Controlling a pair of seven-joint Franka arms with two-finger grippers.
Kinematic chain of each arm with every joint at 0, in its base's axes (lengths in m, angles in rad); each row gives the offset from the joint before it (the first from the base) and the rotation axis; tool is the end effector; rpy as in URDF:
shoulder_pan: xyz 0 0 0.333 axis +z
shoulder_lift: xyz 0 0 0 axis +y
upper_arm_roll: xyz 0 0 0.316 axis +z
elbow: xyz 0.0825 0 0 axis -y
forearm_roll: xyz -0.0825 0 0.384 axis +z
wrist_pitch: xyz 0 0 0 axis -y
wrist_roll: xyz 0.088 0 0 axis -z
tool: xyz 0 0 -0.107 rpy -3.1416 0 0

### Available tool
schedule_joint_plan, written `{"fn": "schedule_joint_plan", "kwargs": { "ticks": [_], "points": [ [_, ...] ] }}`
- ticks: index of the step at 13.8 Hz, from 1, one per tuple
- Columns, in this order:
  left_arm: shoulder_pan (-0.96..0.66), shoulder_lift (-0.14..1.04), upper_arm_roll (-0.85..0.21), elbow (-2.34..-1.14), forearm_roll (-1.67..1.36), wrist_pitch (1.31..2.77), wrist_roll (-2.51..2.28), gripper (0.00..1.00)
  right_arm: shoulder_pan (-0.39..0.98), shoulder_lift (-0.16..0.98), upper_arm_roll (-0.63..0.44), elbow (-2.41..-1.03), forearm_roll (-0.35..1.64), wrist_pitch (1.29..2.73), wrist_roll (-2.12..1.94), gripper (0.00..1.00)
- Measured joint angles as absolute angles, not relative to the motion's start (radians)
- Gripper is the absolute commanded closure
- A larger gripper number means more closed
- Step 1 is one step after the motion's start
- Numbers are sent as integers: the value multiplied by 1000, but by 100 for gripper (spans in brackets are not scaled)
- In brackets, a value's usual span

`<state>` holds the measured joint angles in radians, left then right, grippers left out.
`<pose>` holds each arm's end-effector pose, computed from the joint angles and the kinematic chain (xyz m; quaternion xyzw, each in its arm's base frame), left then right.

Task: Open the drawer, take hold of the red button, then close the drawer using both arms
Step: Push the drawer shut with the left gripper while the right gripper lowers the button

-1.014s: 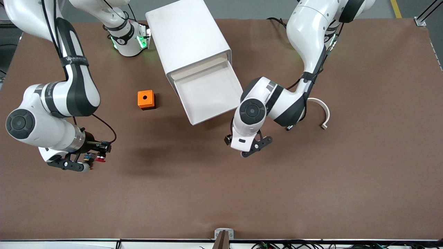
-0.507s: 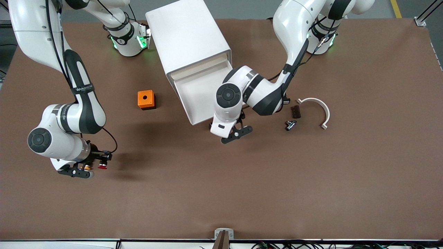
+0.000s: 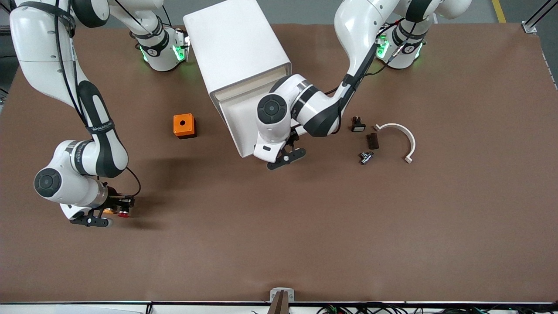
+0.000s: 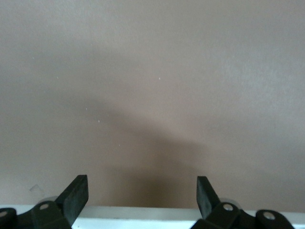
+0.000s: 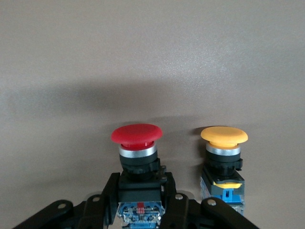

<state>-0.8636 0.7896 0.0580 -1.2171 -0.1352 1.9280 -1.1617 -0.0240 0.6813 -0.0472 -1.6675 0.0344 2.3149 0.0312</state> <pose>0.5010 -0.5515 0.2968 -0.9792 -0.1948 0.0559 0.0092 0.6775 -0.0443 0.2062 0.9982 -0.0580 -0.0165 0.0022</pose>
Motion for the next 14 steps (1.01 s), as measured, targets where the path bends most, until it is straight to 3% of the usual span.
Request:
{"fn": "schedule_joint_plan", "kwargs": {
  "ticks": [14],
  "points": [
    [-883,788,-57,-1242,-283,1927,-1291,0,-24,711,-31,-1677,91,2336,32,99]
  ]
}}
